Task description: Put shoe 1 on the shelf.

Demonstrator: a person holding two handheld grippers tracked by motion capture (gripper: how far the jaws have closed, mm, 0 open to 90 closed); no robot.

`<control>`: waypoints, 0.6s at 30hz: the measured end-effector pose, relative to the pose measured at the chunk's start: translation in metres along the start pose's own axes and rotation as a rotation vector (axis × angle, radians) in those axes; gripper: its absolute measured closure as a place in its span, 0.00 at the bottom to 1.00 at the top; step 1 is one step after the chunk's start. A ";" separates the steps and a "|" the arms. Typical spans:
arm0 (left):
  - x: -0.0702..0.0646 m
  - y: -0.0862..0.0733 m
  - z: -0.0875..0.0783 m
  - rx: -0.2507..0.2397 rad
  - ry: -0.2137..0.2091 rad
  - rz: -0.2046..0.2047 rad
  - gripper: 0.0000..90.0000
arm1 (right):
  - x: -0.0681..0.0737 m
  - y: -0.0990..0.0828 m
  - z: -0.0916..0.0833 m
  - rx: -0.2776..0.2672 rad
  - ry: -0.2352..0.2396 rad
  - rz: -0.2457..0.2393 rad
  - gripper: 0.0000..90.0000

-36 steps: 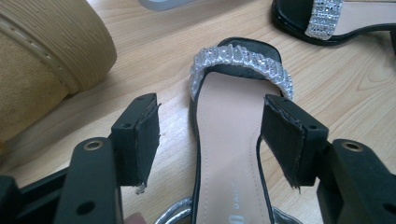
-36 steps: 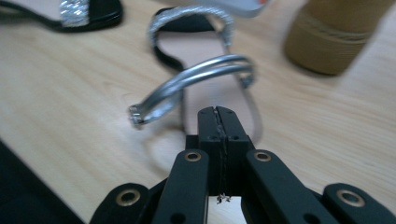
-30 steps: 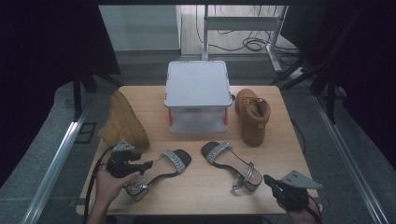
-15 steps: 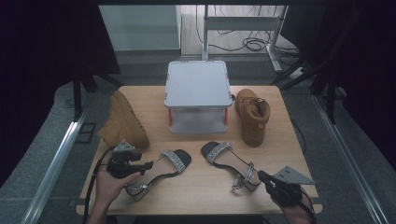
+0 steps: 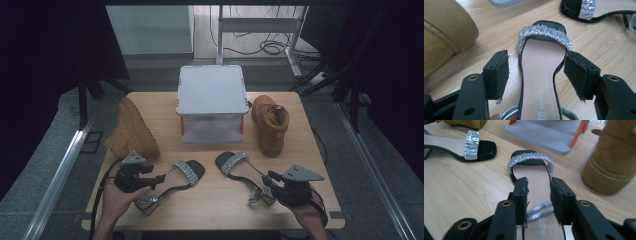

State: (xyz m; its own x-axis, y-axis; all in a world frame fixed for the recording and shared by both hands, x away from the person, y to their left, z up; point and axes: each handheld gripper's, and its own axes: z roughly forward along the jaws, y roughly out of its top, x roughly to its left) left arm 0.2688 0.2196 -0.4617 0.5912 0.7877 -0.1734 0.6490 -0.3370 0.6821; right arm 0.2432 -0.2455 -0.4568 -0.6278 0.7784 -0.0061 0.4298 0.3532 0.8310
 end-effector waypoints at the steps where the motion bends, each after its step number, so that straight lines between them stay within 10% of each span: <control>1: 0.000 0.000 -0.001 -0.003 0.003 -0.002 0.41 | 0.000 0.003 0.003 0.001 0.010 -0.003 0.69; 18: -0.010 0.001 0.010 0.119 0.033 0.062 0.37 | 0.010 0.007 0.018 0.034 0.053 -0.007 0.48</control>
State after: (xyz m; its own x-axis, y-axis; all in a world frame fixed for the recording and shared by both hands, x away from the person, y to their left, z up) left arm 0.2681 0.2065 -0.4666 0.6173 0.7793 -0.1084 0.6651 -0.4432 0.6011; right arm 0.2519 -0.2259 -0.4615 -0.6639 0.7476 0.0178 0.4463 0.3770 0.8116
